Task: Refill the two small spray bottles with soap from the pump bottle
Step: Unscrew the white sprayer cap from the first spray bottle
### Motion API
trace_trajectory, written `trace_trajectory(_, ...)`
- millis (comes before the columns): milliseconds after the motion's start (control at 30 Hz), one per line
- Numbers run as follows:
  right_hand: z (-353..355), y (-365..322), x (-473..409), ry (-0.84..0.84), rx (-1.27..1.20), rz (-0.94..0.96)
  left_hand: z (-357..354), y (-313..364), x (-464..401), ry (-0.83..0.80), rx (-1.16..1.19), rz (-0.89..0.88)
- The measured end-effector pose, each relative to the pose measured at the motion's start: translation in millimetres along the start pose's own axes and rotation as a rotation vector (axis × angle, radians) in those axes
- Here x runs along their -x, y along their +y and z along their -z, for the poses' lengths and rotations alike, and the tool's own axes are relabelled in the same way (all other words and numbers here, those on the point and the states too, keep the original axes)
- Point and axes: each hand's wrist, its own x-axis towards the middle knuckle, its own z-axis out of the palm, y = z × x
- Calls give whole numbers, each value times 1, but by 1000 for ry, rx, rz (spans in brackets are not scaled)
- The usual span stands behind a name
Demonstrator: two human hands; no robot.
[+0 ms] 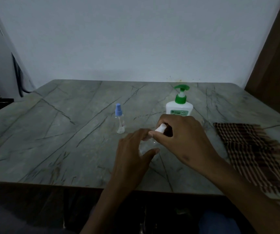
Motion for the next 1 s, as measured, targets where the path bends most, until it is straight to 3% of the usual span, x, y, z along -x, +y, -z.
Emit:
trace_trajectory(433,13,6,-6,-171,-181,152,3,-4,-2,-36,10,-49)
trace_trajectory(700,8,-6,-3,-11,170,61,1,-4,-3,-43,-8,-49)
trace_trajectory(1000,20,-5,4,-130,-33,96,0,-6,-2,-47,17,-84)
